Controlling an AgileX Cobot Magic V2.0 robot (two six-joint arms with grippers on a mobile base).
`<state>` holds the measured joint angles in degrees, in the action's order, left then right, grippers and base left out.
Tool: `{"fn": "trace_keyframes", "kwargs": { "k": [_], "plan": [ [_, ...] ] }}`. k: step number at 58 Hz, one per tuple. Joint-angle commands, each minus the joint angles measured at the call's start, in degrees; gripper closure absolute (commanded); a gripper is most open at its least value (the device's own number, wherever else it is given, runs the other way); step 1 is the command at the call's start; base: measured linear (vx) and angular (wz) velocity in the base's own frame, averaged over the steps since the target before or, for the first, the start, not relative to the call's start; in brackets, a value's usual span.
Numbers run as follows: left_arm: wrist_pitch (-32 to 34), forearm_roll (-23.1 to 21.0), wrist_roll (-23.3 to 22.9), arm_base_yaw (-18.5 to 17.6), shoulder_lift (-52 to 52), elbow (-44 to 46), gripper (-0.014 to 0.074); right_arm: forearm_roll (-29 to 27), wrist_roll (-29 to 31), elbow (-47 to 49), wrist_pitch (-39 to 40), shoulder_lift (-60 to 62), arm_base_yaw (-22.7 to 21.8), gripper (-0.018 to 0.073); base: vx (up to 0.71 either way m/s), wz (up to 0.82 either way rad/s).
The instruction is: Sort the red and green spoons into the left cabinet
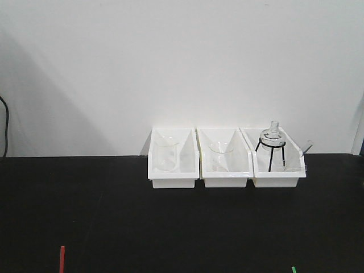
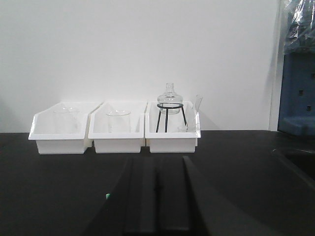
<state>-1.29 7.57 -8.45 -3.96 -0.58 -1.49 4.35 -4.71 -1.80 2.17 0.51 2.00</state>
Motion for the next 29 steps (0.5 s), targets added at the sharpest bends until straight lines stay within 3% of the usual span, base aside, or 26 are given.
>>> {"fn": "trace_keyframes", "kwargs": {
  "k": [1, 29],
  "plan": [
    [4.4, -0.3, -0.3, 0.1, -1.1, -1.0, 0.0597, 0.1, 0.2, -0.3, 4.7, 0.7, -0.3, 0.0564, 0.00, 0.00],
    [4.4, -0.3, -0.3, 0.1, -1.1, -1.0, 0.0597, 0.1, 0.2, -0.3, 4.7, 0.7, -0.3, 0.0564, 0.00, 0.00]
  ]
}}
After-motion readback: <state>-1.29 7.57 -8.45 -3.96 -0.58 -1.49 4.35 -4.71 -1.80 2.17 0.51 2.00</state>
